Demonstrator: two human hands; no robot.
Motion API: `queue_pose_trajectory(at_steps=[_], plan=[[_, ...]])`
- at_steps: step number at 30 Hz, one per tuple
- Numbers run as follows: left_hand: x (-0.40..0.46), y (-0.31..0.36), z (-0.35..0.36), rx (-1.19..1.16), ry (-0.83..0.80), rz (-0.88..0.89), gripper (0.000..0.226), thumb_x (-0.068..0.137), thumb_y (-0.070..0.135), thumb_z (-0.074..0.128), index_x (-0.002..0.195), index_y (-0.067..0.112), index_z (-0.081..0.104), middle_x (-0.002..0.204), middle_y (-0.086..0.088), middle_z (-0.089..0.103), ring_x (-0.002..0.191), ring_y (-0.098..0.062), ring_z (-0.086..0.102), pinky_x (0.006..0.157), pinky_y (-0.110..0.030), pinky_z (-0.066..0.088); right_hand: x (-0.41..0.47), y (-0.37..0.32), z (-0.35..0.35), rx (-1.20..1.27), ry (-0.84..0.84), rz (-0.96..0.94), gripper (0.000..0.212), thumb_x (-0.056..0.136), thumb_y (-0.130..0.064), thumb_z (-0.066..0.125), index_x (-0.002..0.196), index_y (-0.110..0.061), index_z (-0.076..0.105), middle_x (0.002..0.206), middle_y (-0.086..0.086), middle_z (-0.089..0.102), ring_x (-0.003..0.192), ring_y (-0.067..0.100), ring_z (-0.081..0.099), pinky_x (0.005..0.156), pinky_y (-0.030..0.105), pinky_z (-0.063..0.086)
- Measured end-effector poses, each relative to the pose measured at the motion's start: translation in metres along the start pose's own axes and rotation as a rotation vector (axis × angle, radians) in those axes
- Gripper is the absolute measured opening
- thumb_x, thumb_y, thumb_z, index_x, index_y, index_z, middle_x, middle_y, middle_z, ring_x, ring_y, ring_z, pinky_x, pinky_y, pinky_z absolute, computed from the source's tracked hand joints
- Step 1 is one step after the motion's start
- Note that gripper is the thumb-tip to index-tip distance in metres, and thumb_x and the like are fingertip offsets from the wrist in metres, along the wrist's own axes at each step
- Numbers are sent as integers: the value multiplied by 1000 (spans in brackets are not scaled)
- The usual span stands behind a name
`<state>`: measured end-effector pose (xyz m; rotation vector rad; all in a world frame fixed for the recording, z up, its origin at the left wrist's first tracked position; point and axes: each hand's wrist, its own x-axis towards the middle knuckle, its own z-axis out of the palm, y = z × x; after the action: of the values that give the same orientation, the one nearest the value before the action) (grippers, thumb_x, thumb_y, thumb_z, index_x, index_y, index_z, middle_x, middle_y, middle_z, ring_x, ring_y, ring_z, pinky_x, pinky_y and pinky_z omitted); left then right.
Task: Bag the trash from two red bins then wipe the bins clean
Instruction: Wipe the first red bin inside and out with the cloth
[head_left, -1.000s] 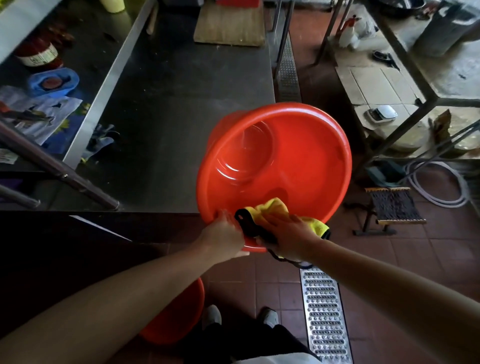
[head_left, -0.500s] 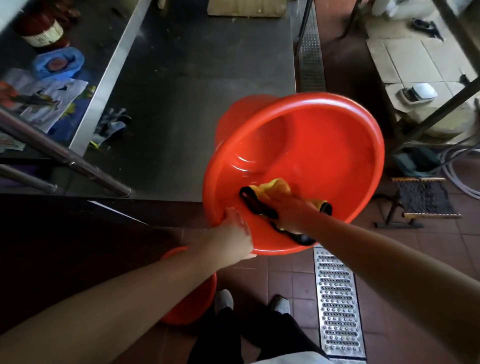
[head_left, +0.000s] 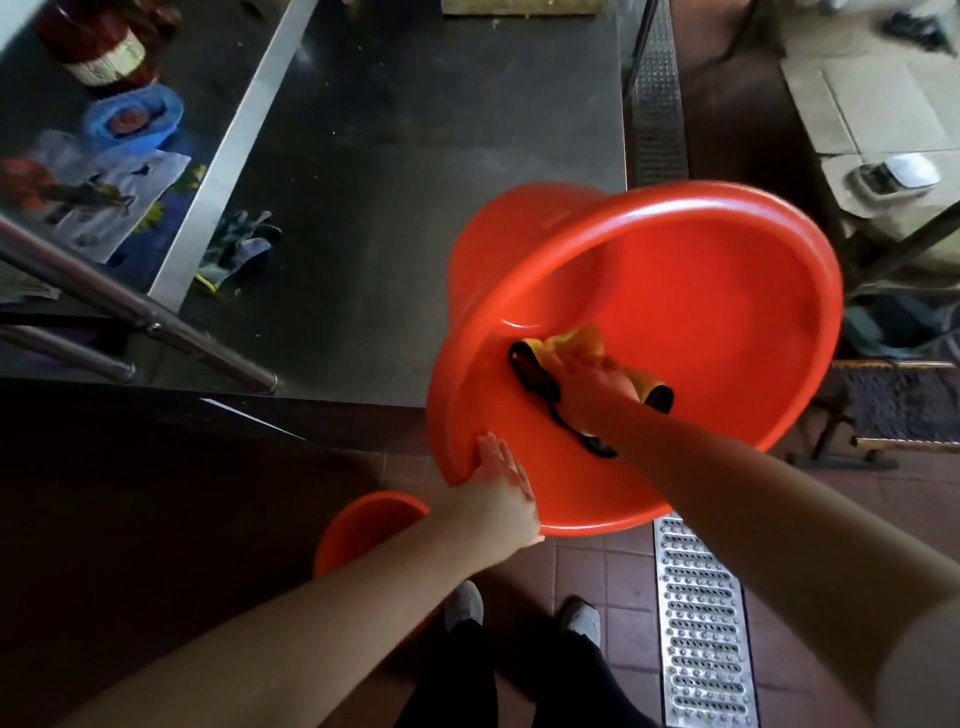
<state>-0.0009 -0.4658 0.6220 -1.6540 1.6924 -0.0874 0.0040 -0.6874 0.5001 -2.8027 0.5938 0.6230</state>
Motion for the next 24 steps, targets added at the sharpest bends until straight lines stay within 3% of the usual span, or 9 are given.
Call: queue_pose_trajectory(at_steps=[4,8,10,11,12,14,17,21,24], plan=[[-5,-4,7,53,27,18,59,93,48,45,114,-3,68,110,-26,68,95,-42,69,80,-50,57,28,-21,9,23,44,75,61,93,-41,51,150,-29,34,155,2,36,146,27,27,118,46,20],[2,-7,3,53,-30,9,58,95,45,42,117,-2,66,113,-30,65,98,-45,67,81,-52,56,18,-22,6,46,48,39,65,93,-50,47,153,-32,30,158,-1,33,148,22,25,116,45,21],[2,-4,4,49,16,68,44,94,19,37,123,-3,62,117,-34,62,105,-50,62,86,-57,52,-12,-23,9,78,51,15,65,93,-49,47,153,-35,28,159,-4,31,148,20,26,113,45,22],[2,-4,6,31,29,72,46,88,-1,33,125,-3,61,118,-33,62,107,-51,61,87,-59,51,-31,-24,10,93,54,5,66,91,-47,49,153,-36,28,159,-5,32,147,19,27,112,45,23],[2,-4,8,49,49,63,48,88,-8,29,123,-4,61,116,-32,64,107,-51,60,88,-60,50,-52,-26,10,104,51,-2,67,89,-45,51,151,-37,28,158,-6,32,147,19,28,110,45,25],[4,-3,11,29,57,61,44,100,20,34,122,-6,62,114,-36,62,107,-56,57,89,-67,45,-91,-29,11,116,35,-9,69,87,-45,52,151,-37,27,159,-8,32,147,19,28,110,45,27],[9,1,17,-52,39,47,67,101,44,33,127,-15,52,122,-46,50,112,-61,50,92,-71,39,-136,-30,14,112,18,-11,71,90,-50,51,154,-37,23,161,-10,27,150,18,23,113,45,28],[6,-6,15,-91,4,58,72,101,49,35,127,-16,51,120,-44,53,109,-59,54,91,-68,43,-170,-31,11,95,19,-26,74,91,-42,53,157,-36,20,163,-9,24,151,18,19,114,47,25],[1,-19,6,-75,17,129,61,100,48,39,117,-5,64,109,-30,65,101,-48,62,89,-63,45,-175,-31,-8,115,13,-23,75,90,-31,57,157,-38,23,160,-6,31,146,23,30,116,47,27]])
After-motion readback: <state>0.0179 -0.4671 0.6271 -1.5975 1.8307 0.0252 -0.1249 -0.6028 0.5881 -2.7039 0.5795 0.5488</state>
